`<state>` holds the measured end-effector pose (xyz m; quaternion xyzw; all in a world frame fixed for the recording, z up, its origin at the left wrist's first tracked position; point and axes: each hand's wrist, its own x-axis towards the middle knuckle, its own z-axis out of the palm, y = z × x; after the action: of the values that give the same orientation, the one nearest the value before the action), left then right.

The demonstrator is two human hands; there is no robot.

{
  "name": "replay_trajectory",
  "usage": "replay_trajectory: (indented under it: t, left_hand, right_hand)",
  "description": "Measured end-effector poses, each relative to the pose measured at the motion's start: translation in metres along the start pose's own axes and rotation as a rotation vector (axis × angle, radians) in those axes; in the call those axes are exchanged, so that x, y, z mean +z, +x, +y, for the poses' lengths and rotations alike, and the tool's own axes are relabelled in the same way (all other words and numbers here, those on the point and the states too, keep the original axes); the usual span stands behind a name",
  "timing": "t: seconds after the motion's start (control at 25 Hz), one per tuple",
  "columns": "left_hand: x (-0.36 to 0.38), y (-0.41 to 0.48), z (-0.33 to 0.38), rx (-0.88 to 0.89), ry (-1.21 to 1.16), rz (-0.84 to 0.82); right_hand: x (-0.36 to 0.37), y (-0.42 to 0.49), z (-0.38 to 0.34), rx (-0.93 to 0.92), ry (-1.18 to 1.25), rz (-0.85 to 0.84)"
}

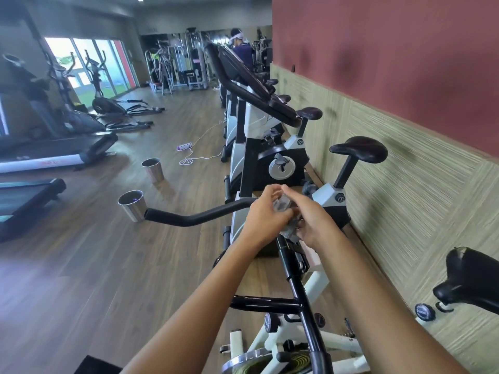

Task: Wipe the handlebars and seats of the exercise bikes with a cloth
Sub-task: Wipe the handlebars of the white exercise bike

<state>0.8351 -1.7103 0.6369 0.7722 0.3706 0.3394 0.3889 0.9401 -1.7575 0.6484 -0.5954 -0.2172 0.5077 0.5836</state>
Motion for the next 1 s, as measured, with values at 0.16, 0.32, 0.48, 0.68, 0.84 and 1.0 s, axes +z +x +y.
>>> replay_trajectory:
  t: [0.16,0.32,0.48,0.68,0.84,1.0]
  left_hand:
    - [-0.017,-0.002,-0.010,-0.184,-0.361,-0.048]
    - [-0.021,-0.008,-0.012,-0.398,-0.685,-0.143]
    - [-0.019,-0.006,-0.004,-0.418,-0.636,-0.030]
    - [-0.010,0.019,0.005,-0.458,-0.500,0.081]
    - [0.007,0.055,0.010,-0.524,-0.469,-0.004]
    - [0.001,0.066,-0.024,-0.531,-0.314,0.201]
  right_hand:
    - [-0.007,-0.007,0.000,0.026,0.188,-0.017]
    - [-0.008,-0.007,-0.002,0.032,0.330,-0.085]
    - [-0.016,-0.005,0.006,-0.282,-0.238,0.089]
    - [-0.015,0.023,0.015,-0.388,-0.385,-0.181]
    - [-0.026,0.071,0.018,-0.072,0.145,-0.291]
    - [-0.049,0.130,0.025,0.058,0.169,-0.146]
